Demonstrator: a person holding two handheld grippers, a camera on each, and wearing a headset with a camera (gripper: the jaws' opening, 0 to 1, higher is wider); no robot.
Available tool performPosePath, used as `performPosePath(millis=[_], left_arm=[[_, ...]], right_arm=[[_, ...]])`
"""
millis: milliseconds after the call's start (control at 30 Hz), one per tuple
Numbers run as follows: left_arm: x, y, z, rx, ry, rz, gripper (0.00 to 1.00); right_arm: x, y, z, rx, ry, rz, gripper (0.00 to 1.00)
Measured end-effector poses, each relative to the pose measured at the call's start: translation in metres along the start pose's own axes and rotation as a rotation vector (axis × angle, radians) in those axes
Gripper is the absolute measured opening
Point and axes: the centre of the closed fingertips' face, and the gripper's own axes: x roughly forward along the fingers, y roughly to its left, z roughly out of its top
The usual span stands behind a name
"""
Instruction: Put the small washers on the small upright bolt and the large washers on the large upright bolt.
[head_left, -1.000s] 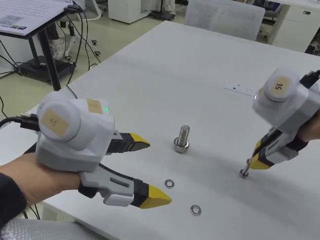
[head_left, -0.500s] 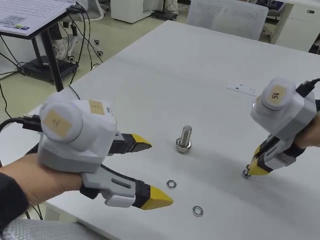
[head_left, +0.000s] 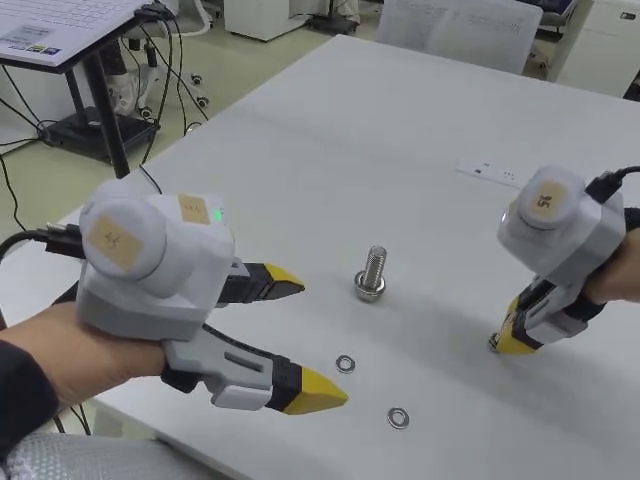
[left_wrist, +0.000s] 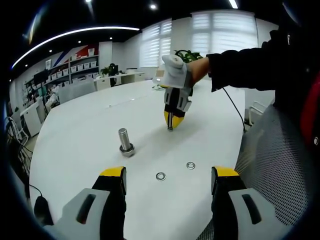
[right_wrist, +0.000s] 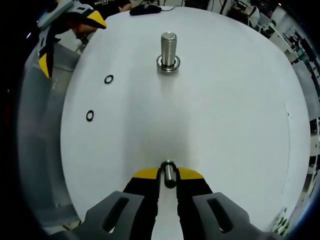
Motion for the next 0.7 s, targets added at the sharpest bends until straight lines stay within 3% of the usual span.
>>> performPosePath(millis=[700], left_arm=[[0.0009, -0.0006, 0.0007, 0.000, 0.001, 0.000, 0.68]], right_arm=[[-0.0027, 0.0000, -0.0016, -0.002, -0.005, -0.009, 0.18]])
